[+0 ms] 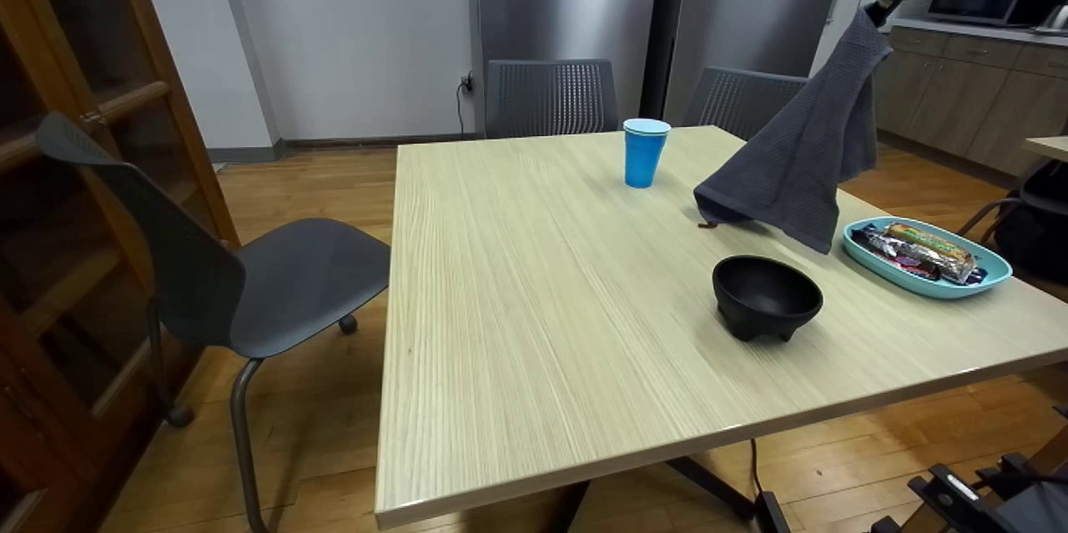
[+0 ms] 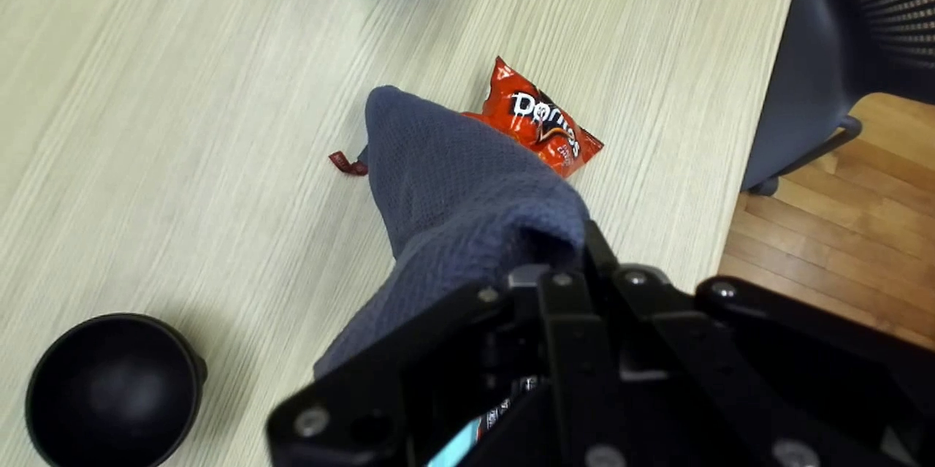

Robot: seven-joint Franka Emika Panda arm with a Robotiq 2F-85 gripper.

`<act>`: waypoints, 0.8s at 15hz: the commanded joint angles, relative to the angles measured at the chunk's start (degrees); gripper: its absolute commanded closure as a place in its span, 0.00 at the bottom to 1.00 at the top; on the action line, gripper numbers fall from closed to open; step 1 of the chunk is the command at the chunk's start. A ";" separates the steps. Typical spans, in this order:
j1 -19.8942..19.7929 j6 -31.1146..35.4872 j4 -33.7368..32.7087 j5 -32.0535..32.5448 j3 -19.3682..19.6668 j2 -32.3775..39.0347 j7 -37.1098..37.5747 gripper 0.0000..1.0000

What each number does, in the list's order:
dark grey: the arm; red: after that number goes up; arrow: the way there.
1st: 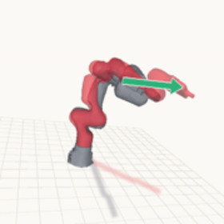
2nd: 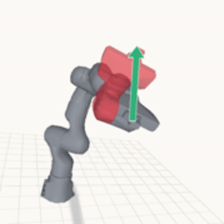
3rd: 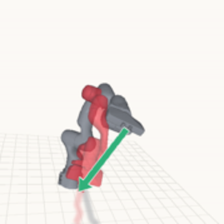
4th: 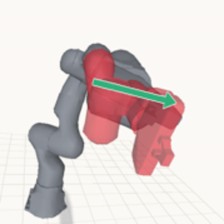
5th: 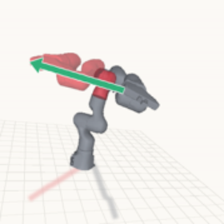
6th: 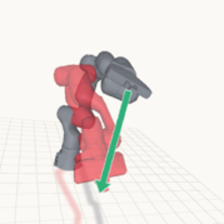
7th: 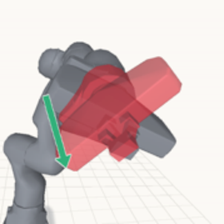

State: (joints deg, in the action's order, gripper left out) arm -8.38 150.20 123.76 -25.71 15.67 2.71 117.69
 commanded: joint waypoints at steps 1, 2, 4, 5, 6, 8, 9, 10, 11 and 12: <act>-1.18 0.55 0.17 1.38 -1.28 -0.71 1.32 0.99; -1.23 0.99 0.37 1.73 -1.22 -0.73 1.12 0.99; -1.43 1.16 0.84 1.90 -1.07 -1.12 0.71 0.99; -1.53 1.31 1.21 2.00 -1.03 -1.42 0.53 0.99; -1.62 1.70 1.72 2.33 -1.00 -1.68 0.48 0.99; -1.89 2.99 2.85 2.85 -0.90 -1.89 0.50 0.99; -2.11 3.57 3.46 2.57 -0.84 -2.00 0.22 0.99; -2.30 4.07 3.97 2.23 -0.80 -2.18 -0.06 0.99; -2.54 4.75 4.81 1.63 -0.76 -2.67 -0.54 0.99; -2.73 5.39 5.56 1.43 -0.73 -3.06 -0.75 0.99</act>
State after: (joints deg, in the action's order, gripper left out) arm -9.85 153.43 126.01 -24.11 15.67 2.68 117.66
